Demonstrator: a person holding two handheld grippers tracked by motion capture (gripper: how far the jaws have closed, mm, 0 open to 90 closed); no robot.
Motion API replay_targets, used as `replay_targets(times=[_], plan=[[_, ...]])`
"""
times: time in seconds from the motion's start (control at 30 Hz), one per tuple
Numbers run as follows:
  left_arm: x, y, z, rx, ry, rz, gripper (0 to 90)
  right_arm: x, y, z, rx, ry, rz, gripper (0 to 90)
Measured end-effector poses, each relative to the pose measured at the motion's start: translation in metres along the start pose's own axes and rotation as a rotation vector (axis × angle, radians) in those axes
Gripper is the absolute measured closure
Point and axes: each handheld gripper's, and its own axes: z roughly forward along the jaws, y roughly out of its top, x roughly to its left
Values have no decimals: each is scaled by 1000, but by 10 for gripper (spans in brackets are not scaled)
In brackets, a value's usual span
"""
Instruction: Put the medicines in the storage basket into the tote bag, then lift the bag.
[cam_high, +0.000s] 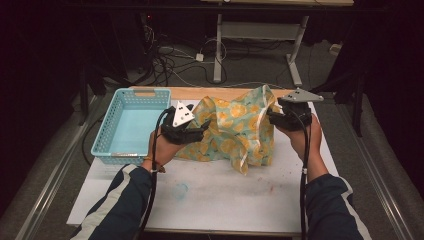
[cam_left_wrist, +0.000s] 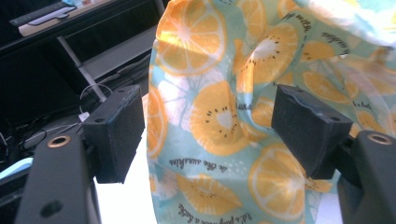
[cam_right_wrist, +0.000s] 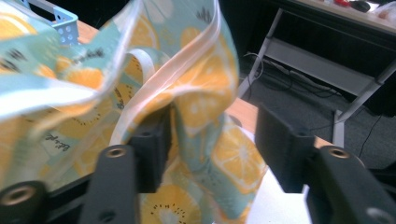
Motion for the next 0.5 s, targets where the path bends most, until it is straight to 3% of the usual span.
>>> replay_targets(times=[0.27,0.5], plan=[[-3,-7,-11,-10,-3,37,219,4,1,-12,-23,-3,-1,264],[-6,-23,-32,-46,-12,80,193,15,-11,-35,-107,28,18,237]])
